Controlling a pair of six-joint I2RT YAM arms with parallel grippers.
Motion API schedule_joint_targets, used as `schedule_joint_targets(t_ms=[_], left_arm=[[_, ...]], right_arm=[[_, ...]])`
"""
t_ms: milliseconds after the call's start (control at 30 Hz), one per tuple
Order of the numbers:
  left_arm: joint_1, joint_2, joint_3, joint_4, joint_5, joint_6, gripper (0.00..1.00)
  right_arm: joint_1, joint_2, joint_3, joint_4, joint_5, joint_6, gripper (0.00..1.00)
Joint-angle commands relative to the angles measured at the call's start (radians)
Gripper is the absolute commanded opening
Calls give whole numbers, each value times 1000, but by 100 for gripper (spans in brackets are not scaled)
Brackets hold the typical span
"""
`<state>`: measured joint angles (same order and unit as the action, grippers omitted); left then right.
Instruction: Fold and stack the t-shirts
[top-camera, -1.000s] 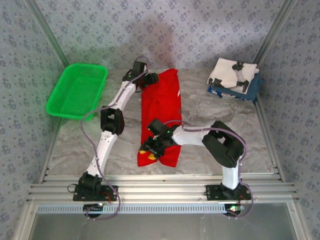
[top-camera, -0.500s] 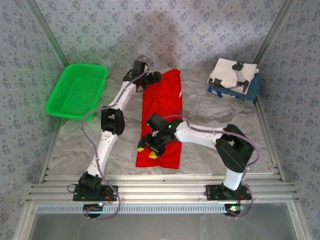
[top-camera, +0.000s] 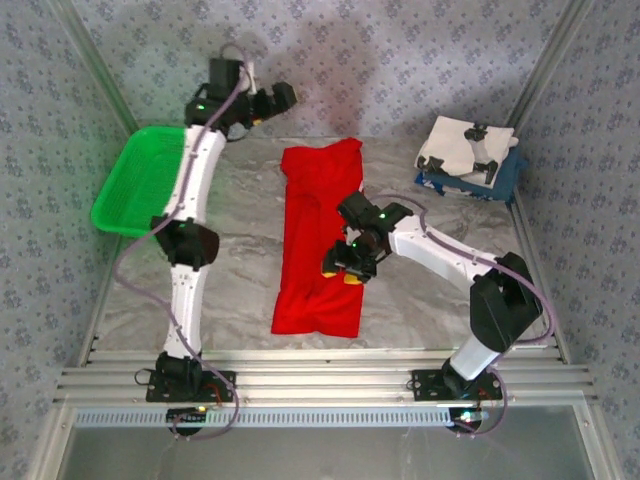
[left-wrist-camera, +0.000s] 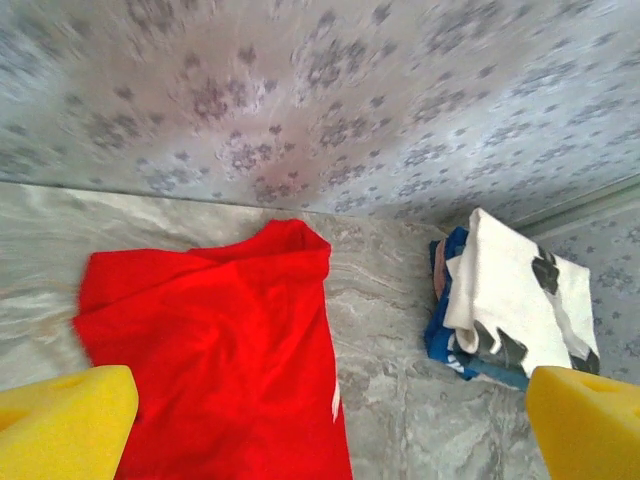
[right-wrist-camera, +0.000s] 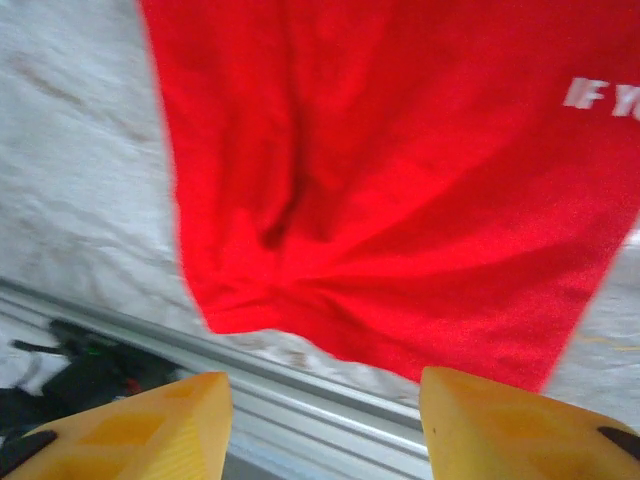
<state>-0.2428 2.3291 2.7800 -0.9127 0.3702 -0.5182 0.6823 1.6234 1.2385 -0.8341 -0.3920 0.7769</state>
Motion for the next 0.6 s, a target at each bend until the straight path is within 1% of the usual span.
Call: schedule_joint_targets(t_ms=[0, 67, 100, 167, 200, 267, 333, 400, 500, 567], left_arm=[[-16, -133, -205, -243, -39, 98, 99], [-22, -275, -490, -174, -44, 90, 98], [-24, -362, -658, -108, -52, 70, 98], [-23, -504, -938, -8, -60, 25, 98], [-21, -568, -1045, 17, -76, 6, 98], [-22, -675, -1251, 58, -80, -30, 97], [-25, -762, -1397, 78, -79, -62, 97], [-39, -844, -1515, 89, -72, -97, 96], [-98, -962, -1689, 110, -86, -174, 96], [-138, -1029, -1807, 138, -92, -250, 94]], right_arm=[[9, 2, -37, 13, 13, -80, 50], [21, 22, -96, 37, 2, -80, 46], [24, 33, -115, 52, -7, -79, 44], [34, 55, -137, 62, -1, -77, 40], [38, 64, -144, 64, -5, -80, 37], [52, 75, -152, 52, 1, -88, 34], [63, 80, -158, 35, 5, -100, 31], [72, 89, -164, 8, 17, -114, 30], [74, 115, -171, -32, 35, -136, 30], [75, 134, -171, -57, 54, -140, 30]])
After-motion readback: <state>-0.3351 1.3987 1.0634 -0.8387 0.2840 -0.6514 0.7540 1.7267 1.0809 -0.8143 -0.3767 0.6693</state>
